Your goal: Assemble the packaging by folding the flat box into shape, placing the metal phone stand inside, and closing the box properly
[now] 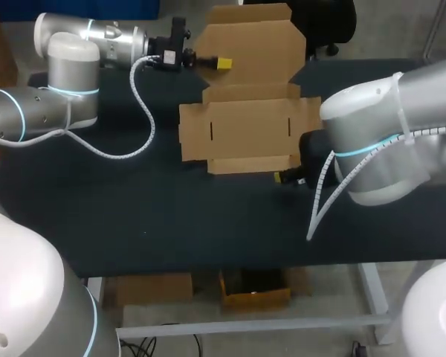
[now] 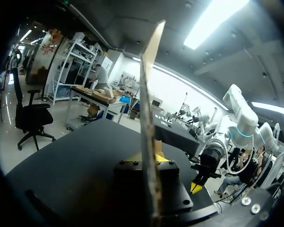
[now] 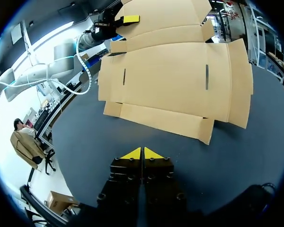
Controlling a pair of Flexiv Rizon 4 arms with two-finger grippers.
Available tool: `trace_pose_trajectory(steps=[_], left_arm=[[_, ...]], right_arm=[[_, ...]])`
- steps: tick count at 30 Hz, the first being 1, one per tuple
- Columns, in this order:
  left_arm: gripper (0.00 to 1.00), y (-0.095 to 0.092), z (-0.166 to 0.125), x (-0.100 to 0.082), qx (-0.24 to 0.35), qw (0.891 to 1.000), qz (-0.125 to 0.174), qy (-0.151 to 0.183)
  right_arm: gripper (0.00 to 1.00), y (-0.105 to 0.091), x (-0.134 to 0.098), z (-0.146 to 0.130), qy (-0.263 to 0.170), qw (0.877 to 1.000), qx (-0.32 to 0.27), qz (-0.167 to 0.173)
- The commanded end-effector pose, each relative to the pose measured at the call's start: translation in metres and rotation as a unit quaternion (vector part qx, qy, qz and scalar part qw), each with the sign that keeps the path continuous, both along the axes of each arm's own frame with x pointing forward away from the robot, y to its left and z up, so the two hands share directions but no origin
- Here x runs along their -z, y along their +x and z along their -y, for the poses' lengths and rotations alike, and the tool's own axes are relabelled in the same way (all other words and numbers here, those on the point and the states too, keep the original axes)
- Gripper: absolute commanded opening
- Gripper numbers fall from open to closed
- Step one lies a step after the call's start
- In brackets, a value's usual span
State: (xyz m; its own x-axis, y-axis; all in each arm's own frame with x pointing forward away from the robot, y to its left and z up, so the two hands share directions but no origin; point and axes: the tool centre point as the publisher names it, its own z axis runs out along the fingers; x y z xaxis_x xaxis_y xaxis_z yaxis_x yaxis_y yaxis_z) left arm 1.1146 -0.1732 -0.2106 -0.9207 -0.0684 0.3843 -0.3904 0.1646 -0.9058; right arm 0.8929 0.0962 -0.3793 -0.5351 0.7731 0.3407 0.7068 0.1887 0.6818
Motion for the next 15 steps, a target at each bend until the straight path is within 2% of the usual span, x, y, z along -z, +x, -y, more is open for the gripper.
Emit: trace_pose_trajectory(steps=[1,15], left_arm=[[0.00,0.005,0.000,-0.001,0.008,1.000,0.000,-0.001],[0.00,0.006,0.000,-0.003,0.005,1.000,0.001,-0.005]], right_arm=[[0.00,0.005,0.010,0.003,0.032,0.999,-0.008,0.024],[0.00,0.019,0.014,-0.019,0.021,0.999,-0.005,0.049]])
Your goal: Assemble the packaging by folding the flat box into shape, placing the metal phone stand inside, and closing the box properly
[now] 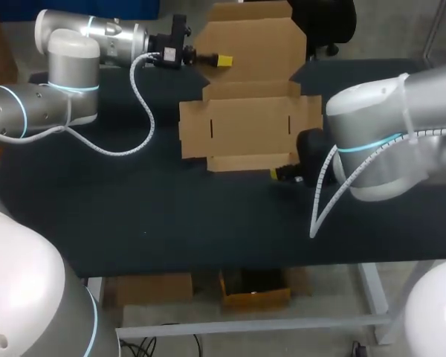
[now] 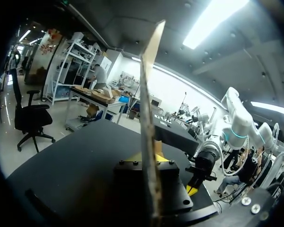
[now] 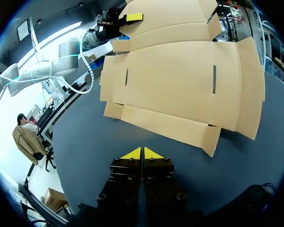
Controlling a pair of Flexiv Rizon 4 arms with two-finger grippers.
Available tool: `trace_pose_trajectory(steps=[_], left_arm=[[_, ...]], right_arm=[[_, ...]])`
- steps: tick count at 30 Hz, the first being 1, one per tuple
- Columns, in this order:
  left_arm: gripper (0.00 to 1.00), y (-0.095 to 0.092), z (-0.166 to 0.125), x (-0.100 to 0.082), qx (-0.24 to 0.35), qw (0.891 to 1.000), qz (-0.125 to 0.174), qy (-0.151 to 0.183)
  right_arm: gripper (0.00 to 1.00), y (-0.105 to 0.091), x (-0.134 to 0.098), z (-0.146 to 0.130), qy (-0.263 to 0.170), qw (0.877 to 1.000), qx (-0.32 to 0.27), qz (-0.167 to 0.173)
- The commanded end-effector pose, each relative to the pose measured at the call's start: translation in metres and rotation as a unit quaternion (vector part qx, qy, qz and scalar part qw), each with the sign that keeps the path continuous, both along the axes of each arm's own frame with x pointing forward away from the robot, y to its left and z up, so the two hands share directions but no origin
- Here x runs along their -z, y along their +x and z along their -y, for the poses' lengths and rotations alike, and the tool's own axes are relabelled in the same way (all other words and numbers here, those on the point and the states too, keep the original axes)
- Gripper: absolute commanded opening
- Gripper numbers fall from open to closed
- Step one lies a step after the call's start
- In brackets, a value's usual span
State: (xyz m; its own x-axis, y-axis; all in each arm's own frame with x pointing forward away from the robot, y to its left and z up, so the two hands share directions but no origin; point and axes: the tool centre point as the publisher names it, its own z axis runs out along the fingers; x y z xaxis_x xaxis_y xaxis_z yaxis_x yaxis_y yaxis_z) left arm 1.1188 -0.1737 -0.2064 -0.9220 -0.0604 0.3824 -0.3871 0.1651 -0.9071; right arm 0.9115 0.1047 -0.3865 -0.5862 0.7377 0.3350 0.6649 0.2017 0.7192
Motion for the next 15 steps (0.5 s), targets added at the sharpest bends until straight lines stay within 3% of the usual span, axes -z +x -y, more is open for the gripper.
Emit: trace_pose_trajectory(steps=[1,15], left_arm=[[0.00,0.0024,-0.0001,0.0012,0.002,1.000,0.000,-0.004],[0.00,0.0044,-0.0010,0.0050,0.002,1.000,-0.002,-0.010]], right_arm=[[0.00,0.0011,0.0073,-0.0120,0.005,0.999,0.023,0.026],[0.00,0.0095,0.0171,-0.0194,0.001,0.999,0.040,0.033]])
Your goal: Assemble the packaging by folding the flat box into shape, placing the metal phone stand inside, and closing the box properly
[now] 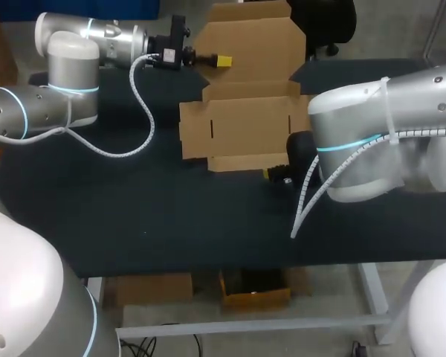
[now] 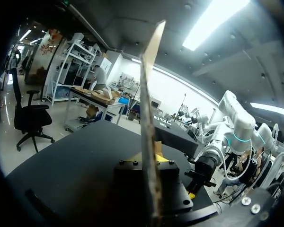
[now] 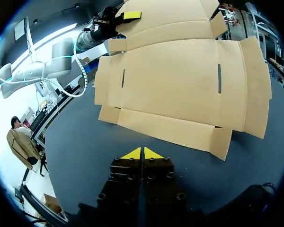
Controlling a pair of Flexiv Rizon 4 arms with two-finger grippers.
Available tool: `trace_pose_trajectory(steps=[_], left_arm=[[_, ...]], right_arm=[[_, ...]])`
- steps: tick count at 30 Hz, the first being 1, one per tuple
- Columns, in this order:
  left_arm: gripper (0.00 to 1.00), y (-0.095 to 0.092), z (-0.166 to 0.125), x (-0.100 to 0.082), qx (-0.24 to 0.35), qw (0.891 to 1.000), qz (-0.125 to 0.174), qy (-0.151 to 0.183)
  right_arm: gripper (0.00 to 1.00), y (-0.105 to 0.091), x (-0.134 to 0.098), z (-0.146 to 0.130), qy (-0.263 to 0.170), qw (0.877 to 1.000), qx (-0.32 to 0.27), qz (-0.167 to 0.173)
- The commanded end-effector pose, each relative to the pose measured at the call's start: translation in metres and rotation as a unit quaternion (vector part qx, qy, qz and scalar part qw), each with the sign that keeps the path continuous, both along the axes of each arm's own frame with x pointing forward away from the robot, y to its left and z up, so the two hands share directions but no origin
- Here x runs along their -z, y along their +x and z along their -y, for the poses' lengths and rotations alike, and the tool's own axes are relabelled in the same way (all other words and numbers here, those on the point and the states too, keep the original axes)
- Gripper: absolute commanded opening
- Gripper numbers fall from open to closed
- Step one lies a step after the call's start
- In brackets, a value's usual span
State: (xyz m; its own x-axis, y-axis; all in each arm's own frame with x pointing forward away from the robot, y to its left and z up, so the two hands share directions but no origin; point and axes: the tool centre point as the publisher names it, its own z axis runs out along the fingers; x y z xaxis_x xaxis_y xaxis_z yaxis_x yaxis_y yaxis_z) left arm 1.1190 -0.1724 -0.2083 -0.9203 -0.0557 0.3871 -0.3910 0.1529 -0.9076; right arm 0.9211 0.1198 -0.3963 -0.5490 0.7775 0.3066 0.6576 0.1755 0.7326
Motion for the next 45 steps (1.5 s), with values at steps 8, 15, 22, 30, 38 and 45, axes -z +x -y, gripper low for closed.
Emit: trace_pose_trajectory(steps=[8,15,22,30,38,45], left_arm=[[0.00,0.001,-0.003,0.006,0.004,1.000,0.007,-0.006],[0.00,-0.005,-0.004,0.005,0.006,1.000,0.013,-0.007],[0.00,-0.011,-0.002,0.002,0.014,1.000,0.017,-0.004],[0.00,-0.013,0.003,0.000,0.021,1.000,0.020,-0.001],[0.00,-0.014,0.004,-0.002,0.024,0.999,0.023,-0.004],[0.00,-0.015,0.003,-0.004,0.026,0.999,0.027,-0.006]], right_arm=[[0.00,0.006,0.011,-0.010,0.009,1.000,0.015,0.024],[0.00,0.011,0.015,-0.015,0.010,0.999,0.020,0.025],[0.00,0.017,0.018,-0.022,0.012,0.999,0.023,0.026],[0.00,0.025,0.023,-0.027,0.015,0.999,0.029,0.027],[0.00,0.033,0.026,-0.034,0.009,0.999,0.031,0.028],[0.00,0.042,0.025,-0.037,0.008,0.999,0.032,0.031]])
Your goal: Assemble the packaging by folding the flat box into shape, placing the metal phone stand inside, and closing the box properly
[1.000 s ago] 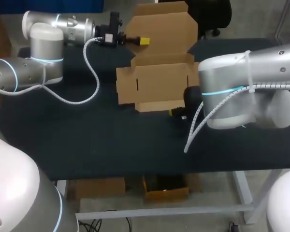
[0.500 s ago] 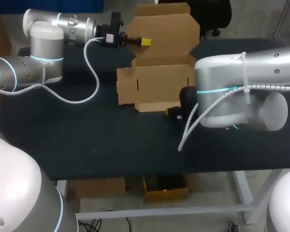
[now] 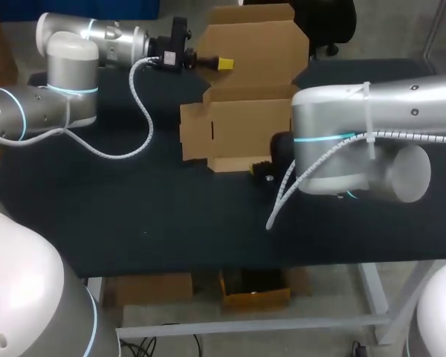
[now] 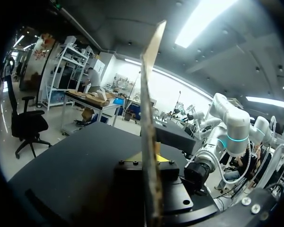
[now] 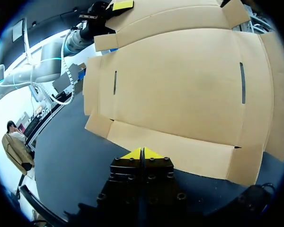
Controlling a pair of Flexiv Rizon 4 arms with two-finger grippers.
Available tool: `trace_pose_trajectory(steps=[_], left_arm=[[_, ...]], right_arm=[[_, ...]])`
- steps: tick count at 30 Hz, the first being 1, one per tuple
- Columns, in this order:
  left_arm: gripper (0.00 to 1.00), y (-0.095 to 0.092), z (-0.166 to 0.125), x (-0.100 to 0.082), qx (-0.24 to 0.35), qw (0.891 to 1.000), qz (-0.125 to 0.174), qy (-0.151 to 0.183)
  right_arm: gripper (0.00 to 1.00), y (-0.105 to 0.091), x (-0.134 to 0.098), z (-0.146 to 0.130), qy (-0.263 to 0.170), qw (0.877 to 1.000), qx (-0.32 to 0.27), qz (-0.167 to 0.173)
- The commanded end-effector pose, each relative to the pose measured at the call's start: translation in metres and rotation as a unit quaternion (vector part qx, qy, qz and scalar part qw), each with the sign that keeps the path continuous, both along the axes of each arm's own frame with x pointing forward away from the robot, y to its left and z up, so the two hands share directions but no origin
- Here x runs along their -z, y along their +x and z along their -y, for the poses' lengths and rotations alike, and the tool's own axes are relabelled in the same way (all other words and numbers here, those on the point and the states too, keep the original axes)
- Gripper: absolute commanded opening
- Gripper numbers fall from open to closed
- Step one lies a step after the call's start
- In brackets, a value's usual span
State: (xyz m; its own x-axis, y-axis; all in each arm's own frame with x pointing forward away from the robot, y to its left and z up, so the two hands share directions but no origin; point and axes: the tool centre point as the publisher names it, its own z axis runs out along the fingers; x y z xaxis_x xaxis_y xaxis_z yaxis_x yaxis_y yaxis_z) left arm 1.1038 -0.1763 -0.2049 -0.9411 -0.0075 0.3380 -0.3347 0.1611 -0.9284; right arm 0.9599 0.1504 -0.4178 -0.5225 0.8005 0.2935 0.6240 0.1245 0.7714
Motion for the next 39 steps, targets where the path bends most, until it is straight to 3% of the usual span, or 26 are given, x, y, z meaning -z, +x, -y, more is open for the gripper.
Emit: trace_pose_trajectory(steps=[1,39], left_arm=[[0.00,0.000,-0.001,0.000,0.002,1.000,0.001,-0.001],[0.00,0.000,-0.001,-0.001,0.003,1.000,0.004,0.000]], right_arm=[[0.00,0.004,0.003,-0.006,-0.002,1.000,0.005,0.004],[0.00,0.014,0.018,-0.004,0.008,1.000,0.017,-0.012]])
